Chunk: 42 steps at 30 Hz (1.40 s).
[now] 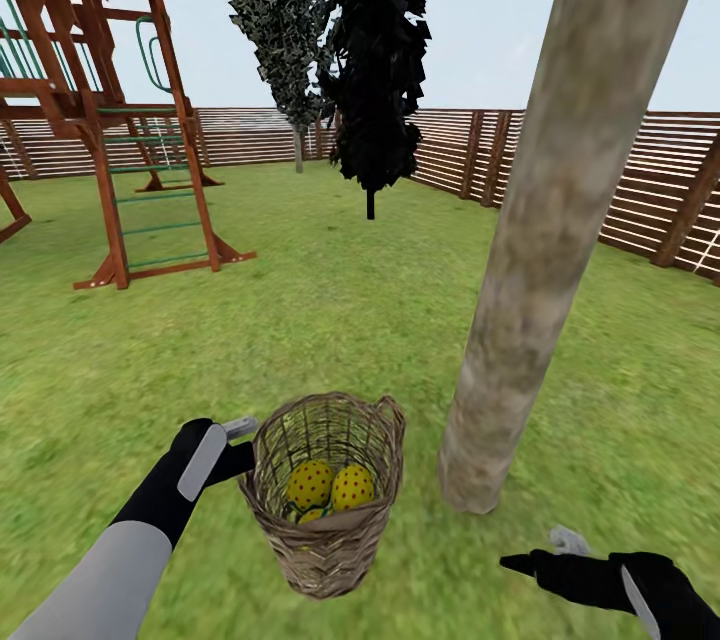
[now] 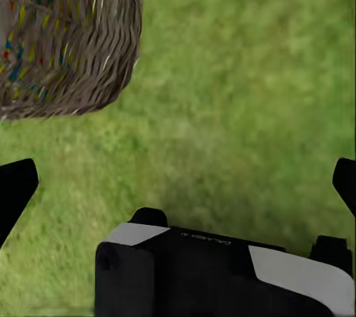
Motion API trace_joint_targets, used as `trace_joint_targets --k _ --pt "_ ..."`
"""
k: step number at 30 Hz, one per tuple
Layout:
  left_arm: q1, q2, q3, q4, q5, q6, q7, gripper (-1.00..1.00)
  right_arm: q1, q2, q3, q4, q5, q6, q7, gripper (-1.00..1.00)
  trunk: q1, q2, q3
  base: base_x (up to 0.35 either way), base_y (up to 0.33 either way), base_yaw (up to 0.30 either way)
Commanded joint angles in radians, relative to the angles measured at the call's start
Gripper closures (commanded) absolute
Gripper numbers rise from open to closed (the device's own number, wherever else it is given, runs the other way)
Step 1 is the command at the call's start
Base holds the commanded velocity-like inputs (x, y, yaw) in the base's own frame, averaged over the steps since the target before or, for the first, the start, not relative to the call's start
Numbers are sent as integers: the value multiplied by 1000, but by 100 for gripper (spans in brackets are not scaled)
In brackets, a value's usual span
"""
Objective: Take the three Easter eggs out of the wicker basket on the lawn in the garden, then place them on the lawn next to a single tree (choose any tree) so that all three eggs are next to the same tree and none are left in the basket.
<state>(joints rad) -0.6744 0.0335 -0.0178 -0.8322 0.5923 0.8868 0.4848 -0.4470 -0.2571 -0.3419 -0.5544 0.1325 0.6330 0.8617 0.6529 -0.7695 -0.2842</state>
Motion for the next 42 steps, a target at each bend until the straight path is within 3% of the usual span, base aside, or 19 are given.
trace_joint_targets --k 1,42 --pt "-1 1 -2 -1 18 0 11 100 -1 -3 -6 -1 9 19 38 -100 4 -9 -5 0 0 0" --pt "-1 7 -2 -7 18 1 11 100 -1 -1 1 10 19 14 48 -100 161 -296 -133 0 0 0"
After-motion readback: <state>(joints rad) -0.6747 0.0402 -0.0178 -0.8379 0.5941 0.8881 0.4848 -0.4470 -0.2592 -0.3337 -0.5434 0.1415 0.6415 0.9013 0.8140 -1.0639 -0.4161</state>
